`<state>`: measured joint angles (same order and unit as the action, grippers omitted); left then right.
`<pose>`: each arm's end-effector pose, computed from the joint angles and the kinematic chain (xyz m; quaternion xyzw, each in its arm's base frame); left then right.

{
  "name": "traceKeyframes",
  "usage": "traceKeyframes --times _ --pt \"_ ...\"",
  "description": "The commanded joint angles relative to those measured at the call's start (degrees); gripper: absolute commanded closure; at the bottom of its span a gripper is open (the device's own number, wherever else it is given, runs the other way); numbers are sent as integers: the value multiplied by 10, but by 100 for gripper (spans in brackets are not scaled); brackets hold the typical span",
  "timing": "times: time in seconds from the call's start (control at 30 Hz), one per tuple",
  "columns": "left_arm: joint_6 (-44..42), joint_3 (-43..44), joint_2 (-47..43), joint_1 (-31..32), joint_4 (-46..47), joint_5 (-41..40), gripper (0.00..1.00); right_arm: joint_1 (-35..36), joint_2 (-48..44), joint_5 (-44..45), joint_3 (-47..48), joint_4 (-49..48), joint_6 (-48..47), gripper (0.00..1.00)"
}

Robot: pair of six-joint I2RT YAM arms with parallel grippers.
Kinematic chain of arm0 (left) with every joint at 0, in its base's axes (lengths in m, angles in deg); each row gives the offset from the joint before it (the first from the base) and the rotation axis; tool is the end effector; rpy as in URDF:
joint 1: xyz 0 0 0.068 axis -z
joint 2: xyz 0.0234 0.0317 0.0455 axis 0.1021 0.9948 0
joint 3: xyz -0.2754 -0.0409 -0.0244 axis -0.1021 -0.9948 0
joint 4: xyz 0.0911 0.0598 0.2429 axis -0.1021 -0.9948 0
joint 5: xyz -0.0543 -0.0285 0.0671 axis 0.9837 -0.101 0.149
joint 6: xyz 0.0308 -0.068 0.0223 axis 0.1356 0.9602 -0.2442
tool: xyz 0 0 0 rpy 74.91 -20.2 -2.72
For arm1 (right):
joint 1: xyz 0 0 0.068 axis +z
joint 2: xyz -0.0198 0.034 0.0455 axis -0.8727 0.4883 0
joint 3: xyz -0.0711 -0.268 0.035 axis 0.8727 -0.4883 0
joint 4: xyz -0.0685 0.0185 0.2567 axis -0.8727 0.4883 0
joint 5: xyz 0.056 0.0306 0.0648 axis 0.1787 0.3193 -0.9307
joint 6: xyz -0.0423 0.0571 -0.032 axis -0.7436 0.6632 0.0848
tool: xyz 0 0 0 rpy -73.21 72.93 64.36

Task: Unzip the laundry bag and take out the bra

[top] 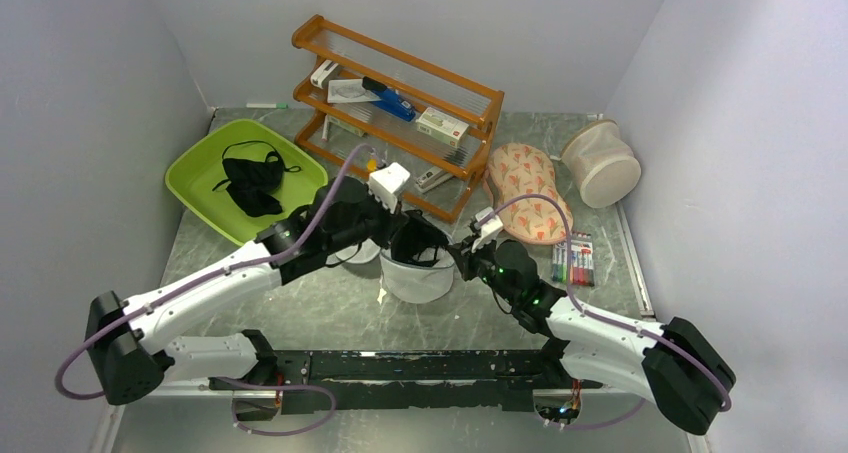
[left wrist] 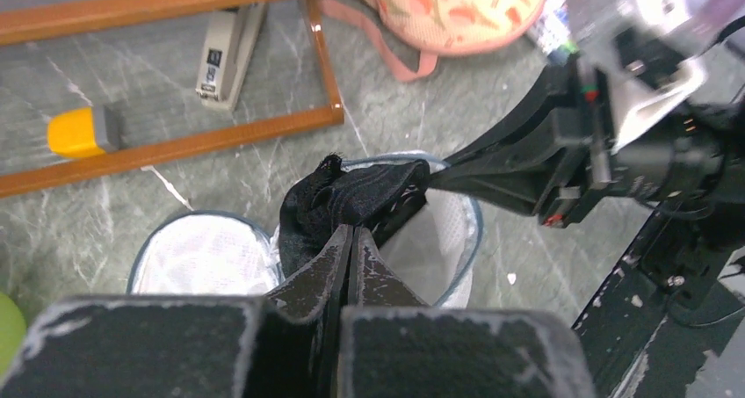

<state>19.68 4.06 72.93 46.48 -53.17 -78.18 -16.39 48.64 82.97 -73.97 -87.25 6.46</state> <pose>0.1877 -0.2384 0.3171 0.3067 0.7777 -0.2585 0.4840 0.1699 0.1559 0.1809 -0.1930 0.7630 0.2473 0.5653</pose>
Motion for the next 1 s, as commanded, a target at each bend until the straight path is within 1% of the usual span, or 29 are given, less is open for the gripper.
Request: traceKeyframes --times 0.0,0.13,0.3,0.4,0.6,0.7,0.8,0.87,0.97 --pt "18 29 -47 2 38 -19 93 3 12 4 11 -9 2 100" --pt "26 50 -76 2 45 -47 93 3 29 2 16 -12 0 100" --pt "9 115 -76 3 -9 -85 93 3 23 -14 17 -9 -2 100" --pt "3 161 -63 3 -46 -125 93 3 18 3 16 -4 -2 100" --pt "14 232 -33 -10 -94 -231 93 3 22 -4 20 -2 -4 100" --pt "-1 267 -27 -31 -118 -261 93 3 26 -5 20 -4 -3 100" --pt "-21 311 -12 -64 -142 -309 93 3 31 -11 22 -5 -3 100" --pt "-28 331 0 -98 -155 -342 93 3 34 -12 24 -4 -4 100" --pt "-27 343 13 -156 -171 -366 93 3 31 -10 25 -1 -5 100"
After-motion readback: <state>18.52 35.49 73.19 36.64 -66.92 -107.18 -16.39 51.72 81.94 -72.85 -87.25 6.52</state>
